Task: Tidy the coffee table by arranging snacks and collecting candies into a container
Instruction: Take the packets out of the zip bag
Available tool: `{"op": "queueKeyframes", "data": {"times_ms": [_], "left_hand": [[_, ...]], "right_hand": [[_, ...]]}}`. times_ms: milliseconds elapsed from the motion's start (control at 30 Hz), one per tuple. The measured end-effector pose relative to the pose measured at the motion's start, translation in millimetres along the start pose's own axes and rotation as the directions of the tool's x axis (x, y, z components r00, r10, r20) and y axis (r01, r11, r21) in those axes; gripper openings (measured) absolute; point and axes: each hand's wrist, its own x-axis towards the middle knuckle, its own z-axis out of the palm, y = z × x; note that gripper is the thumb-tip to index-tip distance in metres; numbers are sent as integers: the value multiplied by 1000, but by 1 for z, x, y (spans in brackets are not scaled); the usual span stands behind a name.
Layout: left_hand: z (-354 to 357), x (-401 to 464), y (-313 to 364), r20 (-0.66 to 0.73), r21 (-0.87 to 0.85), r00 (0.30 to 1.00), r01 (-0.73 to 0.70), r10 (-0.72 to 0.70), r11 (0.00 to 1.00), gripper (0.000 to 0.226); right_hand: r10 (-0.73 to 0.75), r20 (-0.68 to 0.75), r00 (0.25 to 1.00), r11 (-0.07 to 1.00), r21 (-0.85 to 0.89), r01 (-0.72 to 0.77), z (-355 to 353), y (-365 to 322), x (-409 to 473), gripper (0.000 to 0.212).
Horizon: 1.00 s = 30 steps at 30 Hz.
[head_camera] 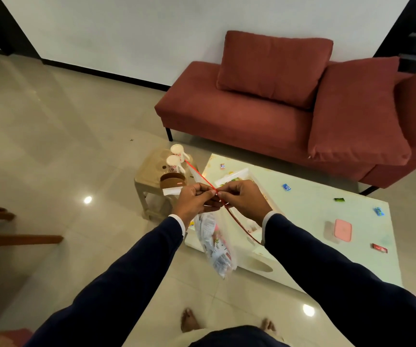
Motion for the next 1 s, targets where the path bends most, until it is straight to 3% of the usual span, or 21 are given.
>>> {"op": "queueKeyframes", "data": {"times_ms": [467,767,1000], "left_hand": [[164,-26,-30,-56,31,998,3,-1,1000,7],[189,-19,-26,-62,37,992,110,-108,993,12],[185,-12,-33,-22,169,994,108,-106,980,6]], "right_hand": [[10,-25,1000,996,94,-8,-107,96,-75,20],[-14,-35,999,1000,1,14,-126,105,-86,23],[90,9,996,990,110,-91,-129,109,-83,22]]}}
